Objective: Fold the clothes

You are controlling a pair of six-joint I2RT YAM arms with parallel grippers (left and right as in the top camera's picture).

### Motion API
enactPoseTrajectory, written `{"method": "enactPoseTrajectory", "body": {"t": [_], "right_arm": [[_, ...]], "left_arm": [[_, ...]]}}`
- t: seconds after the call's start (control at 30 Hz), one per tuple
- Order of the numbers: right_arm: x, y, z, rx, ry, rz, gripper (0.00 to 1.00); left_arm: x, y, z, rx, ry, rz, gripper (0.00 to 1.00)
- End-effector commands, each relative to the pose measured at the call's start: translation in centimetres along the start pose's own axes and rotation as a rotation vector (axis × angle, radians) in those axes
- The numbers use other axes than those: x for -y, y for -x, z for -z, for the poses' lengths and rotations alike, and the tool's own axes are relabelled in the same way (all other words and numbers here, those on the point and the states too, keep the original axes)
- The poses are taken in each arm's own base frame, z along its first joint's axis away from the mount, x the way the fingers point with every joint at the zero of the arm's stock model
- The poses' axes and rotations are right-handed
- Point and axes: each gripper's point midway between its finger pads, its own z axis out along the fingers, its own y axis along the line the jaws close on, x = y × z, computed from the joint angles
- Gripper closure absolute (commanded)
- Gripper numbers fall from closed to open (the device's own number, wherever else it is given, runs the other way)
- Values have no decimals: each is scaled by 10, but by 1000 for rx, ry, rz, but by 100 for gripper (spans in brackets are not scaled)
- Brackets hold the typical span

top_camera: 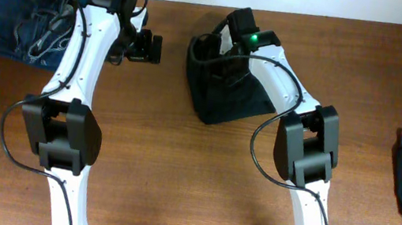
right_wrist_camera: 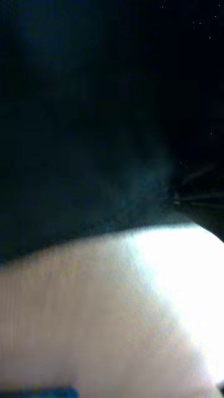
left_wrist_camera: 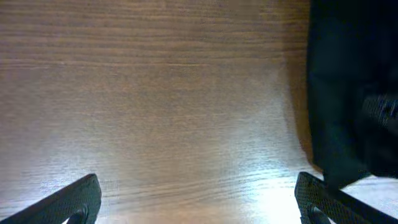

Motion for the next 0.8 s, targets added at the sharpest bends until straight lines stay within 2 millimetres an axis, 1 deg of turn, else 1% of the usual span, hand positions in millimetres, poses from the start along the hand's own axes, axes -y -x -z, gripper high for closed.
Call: {"method": "enactPoseTrajectory", "body": {"t": [0.0,0.1,0.17,0.23,0.3,0.33,0.4,0.43,0.47,0.5,0.57,0.6,0.63,0.67,0.7,0.73,0.77], "right_arm": [[-22,-25,-21,-97,93,-1,96],[-11,-27,-31,-73,-18,20,96],[-9,-30,-36,-68,-58,33,96],[-15,-31,-36,-67,-48,44,96],[-30,-24,-21,-39,-14,75,96],[-45,-14,-1,0,10,110,96],[-60,-2,29,60,18,143,96],[-70,7,54,113,14,173,96],[-72,13,69,149,-5,177,96],[-71,23,94,209,-49,177,96],[-59,40,140,319,-145,158,96],[-52,47,158,358,-180,143,96],[-40,55,179,403,-214,120,95],[-30,60,194,430,-229,100,95],[-15,68,208,457,-239,71,94],[7,76,221,482,-255,30,92],[27,82,227,491,-268,-7,92]], "left_arm": [[-1,-5,-3,2,3,4,1],[3,-8,-12,-11,-26,5,1],[5,-9,-15,-14,-37,6,1],[4,-9,-15,-15,-37,5,1],[4,-9,-15,-15,-37,5,1],[4,-9,-15,-14,-36,5,1],[4,-9,-15,-14,-36,5,1],[4,-9,-15,-15,-36,5,1],[4,-9,-15,-15,-36,5,1],[4,-9,-15,-15,-36,5,1],[4,-9,-15,-16,-36,5,1],[4,-9,-15,-15,-36,5,1],[4,-9,-15,-14,-36,5,1],[4,-9,-15,-13,-36,5,1],[4,-8,-15,-12,-37,5,1],[5,-8,-15,-11,-37,4,1],[5,-8,-15,-10,-37,4,1]]}}
